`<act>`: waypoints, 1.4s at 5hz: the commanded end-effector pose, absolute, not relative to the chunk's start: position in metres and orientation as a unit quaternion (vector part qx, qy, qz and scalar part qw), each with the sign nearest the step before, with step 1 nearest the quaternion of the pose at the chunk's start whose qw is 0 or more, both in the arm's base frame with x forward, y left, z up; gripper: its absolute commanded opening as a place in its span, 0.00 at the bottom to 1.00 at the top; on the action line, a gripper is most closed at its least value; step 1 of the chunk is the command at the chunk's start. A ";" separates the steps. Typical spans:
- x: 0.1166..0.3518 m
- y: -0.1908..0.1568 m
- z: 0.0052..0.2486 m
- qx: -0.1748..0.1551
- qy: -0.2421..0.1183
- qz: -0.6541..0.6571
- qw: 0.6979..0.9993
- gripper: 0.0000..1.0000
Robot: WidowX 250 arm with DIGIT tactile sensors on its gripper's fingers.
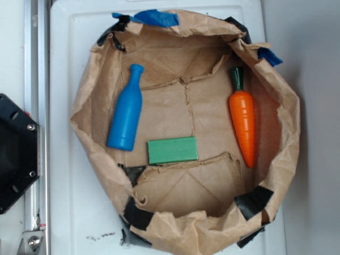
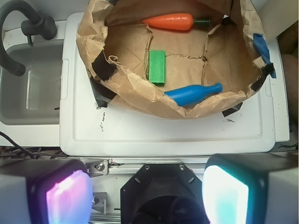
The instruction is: Grab the carrot.
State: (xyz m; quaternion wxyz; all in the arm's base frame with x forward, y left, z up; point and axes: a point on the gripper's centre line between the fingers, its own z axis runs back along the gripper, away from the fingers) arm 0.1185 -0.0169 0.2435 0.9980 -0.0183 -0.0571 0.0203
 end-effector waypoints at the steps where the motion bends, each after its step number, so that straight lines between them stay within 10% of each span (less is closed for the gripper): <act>1: 0.119 -0.017 0.243 -0.018 -0.057 0.020 0.998 1.00; 3: 0.208 -0.012 0.220 -0.022 -0.082 0.110 0.990 1.00; 5: 0.224 0.008 0.180 -0.081 -0.142 0.307 0.938 1.00; 7: 0.238 0.014 0.164 -0.041 -0.169 0.326 0.929 1.00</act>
